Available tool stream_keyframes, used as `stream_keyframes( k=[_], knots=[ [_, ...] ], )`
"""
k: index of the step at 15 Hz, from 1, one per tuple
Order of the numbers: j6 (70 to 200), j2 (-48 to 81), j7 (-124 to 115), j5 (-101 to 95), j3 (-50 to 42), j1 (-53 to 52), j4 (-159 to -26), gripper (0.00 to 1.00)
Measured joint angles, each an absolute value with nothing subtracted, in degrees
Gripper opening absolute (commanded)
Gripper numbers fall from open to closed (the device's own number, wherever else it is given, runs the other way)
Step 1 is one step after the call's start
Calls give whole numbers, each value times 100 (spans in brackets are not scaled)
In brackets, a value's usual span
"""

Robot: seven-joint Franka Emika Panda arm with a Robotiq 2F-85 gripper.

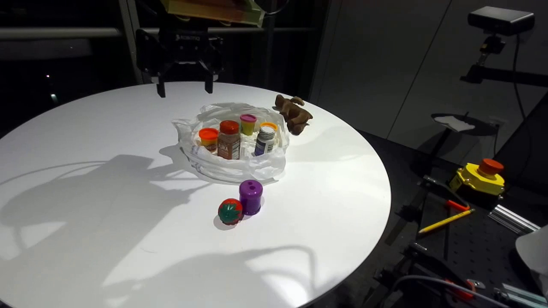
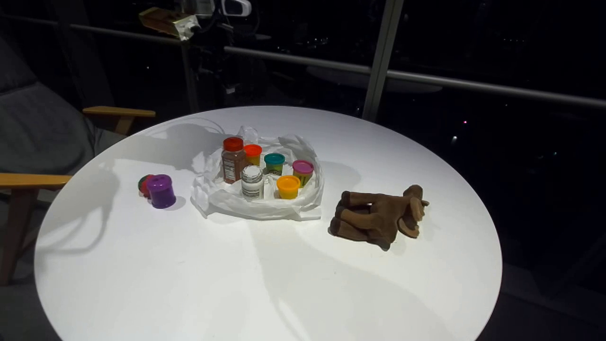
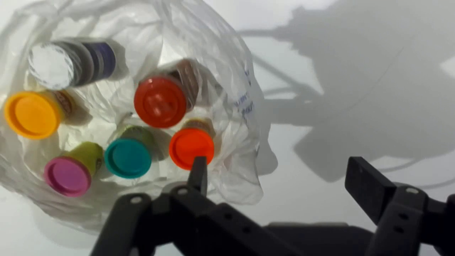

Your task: Place the containers and strawberry toy in the white plastic

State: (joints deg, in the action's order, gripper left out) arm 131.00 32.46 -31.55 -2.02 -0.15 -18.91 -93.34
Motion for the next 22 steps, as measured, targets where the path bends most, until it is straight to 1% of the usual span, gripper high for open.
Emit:
stream_keyframes(
  k=[6, 10, 15, 19, 22],
  knots=[
    [12936, 2455, -3712, -189, 108, -2055, -10837, 100],
    [12995, 2133, -3841, 17, 260, -1983, -11549, 100],
    [13487, 2038, -3844, 143, 302, -1820, -12048, 100],
    [14180, 2122, -3924, 199, 291, -1657, -12361, 100],
    [14414, 2236, -3967, 289, 291, -1606, -12484, 100]
  ],
)
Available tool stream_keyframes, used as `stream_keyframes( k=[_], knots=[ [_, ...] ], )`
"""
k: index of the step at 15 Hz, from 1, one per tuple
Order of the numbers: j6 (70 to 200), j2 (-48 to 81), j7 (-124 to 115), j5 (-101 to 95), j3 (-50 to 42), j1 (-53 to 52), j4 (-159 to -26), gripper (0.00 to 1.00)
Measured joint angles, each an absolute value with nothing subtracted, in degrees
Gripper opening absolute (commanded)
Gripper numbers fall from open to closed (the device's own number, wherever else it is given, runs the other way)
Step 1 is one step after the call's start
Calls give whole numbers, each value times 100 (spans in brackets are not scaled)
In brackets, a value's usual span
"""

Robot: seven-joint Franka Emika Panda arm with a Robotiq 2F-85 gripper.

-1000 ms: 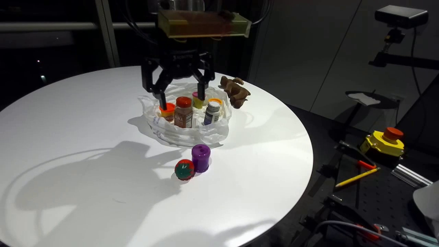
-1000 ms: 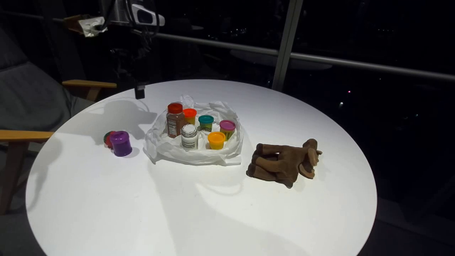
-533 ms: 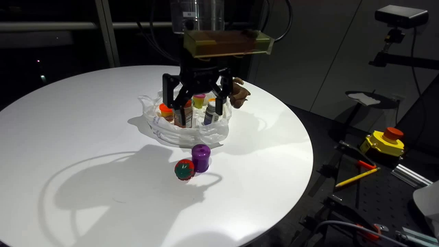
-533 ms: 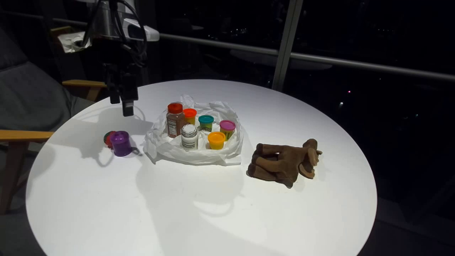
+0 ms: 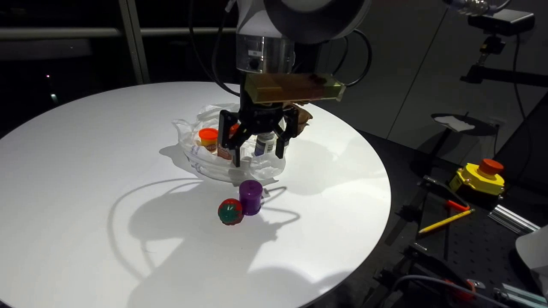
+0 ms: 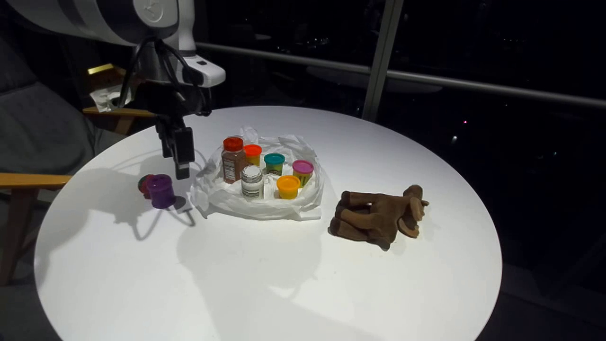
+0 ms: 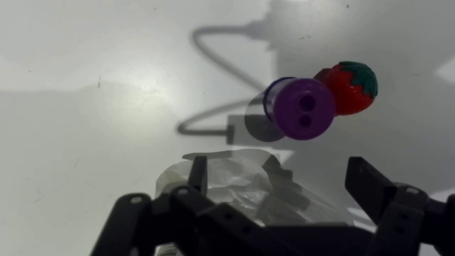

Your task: Place the containers and strawberry toy in the white plastic

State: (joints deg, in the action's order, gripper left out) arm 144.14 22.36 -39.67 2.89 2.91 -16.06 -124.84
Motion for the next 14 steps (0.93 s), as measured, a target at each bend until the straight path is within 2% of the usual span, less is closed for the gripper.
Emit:
stream_keyframes(
  k=[14],
  knots=[
    [14979, 2555, -3967, 595, 500, -1633, -12694, 100]
  ],
)
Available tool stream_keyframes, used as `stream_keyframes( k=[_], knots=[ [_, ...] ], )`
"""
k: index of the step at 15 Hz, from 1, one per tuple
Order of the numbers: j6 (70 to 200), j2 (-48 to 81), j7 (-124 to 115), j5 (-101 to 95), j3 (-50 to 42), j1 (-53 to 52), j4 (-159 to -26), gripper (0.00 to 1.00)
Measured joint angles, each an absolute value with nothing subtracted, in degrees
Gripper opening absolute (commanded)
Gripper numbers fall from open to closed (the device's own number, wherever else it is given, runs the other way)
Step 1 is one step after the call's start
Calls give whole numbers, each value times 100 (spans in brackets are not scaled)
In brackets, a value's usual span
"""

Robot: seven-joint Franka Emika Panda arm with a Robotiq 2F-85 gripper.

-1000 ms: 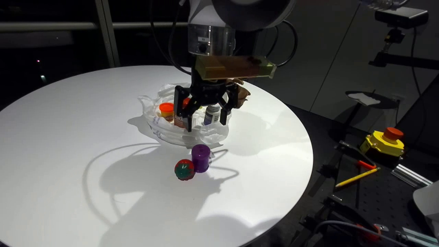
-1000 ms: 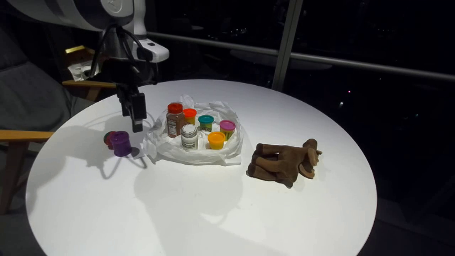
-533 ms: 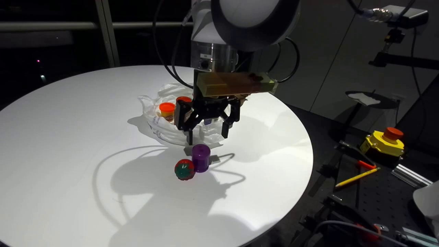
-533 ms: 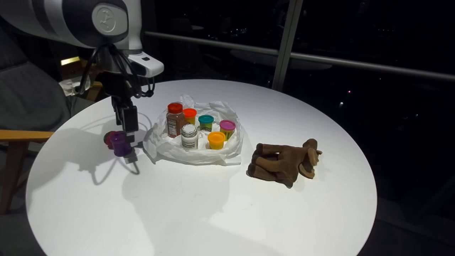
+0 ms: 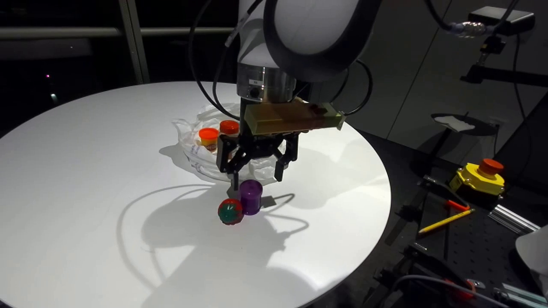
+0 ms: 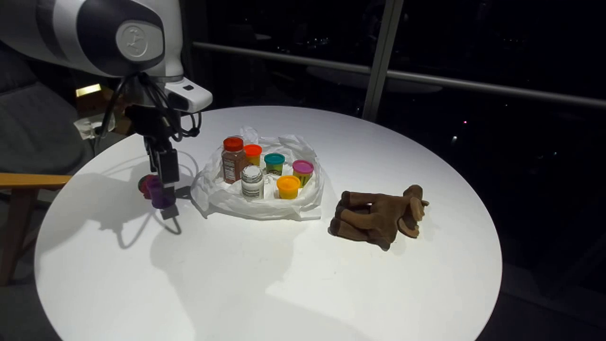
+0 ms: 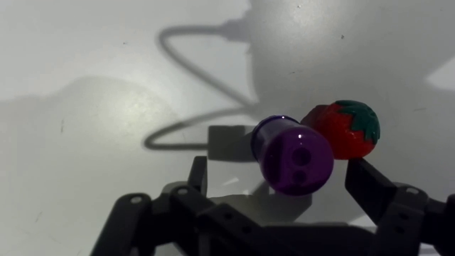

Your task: Place the containers and strawberry toy in the white plastic

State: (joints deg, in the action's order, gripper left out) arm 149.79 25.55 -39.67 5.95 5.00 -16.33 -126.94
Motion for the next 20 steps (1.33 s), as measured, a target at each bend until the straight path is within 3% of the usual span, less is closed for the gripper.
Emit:
stream_keyframes(
  k=[2, 3, 5, 10, 20],
  knots=[
    [15003, 2615, -3967, 611, 504, -1633, -12689, 100],
    [15008, 2643, -3967, 624, 516, -1633, -12688, 75],
    [15036, 2697, -3963, 652, 561, -1633, -12684, 66],
    [15222, 2725, -3960, 794, 697, -1635, -12676, 27],
    [15466, 2363, -3963, 776, 687, -1827, -12677, 27]
  ],
)
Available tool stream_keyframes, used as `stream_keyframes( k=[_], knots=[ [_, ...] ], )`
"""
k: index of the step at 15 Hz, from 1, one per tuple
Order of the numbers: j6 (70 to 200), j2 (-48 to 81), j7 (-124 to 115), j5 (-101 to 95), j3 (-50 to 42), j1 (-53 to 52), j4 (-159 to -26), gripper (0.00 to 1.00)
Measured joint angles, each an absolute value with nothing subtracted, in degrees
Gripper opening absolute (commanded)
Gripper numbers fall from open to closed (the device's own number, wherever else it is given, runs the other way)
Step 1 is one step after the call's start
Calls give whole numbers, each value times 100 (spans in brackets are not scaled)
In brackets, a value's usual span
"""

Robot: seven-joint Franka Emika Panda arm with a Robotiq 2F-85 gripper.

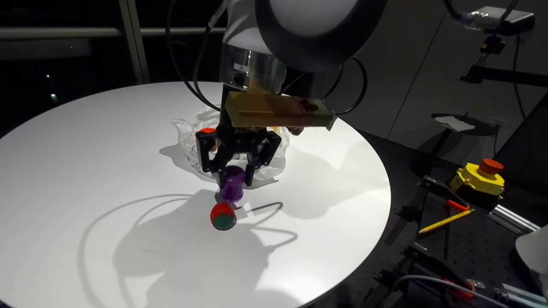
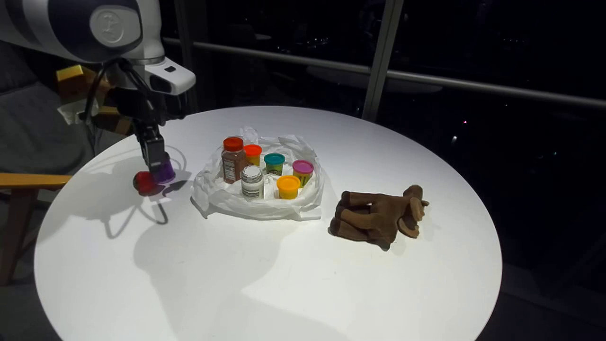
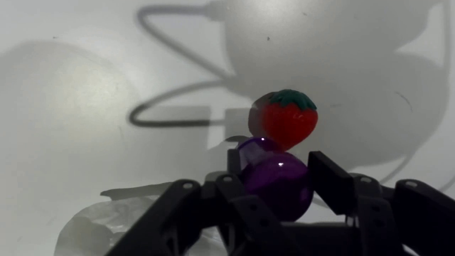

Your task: Place the containers and strawberry toy in the white plastic

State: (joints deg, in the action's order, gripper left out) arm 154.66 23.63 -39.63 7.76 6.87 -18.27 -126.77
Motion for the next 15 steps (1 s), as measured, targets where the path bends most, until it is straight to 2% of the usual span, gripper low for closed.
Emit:
stream_keyframes(
  k=[8, 15],
  knots=[
    [15309, 1484, -4234, -91, 155, -1940, -12633, 27],
    [14470, 1597, -4081, -398, -47, -1397, -11900, 27]
  ],
)
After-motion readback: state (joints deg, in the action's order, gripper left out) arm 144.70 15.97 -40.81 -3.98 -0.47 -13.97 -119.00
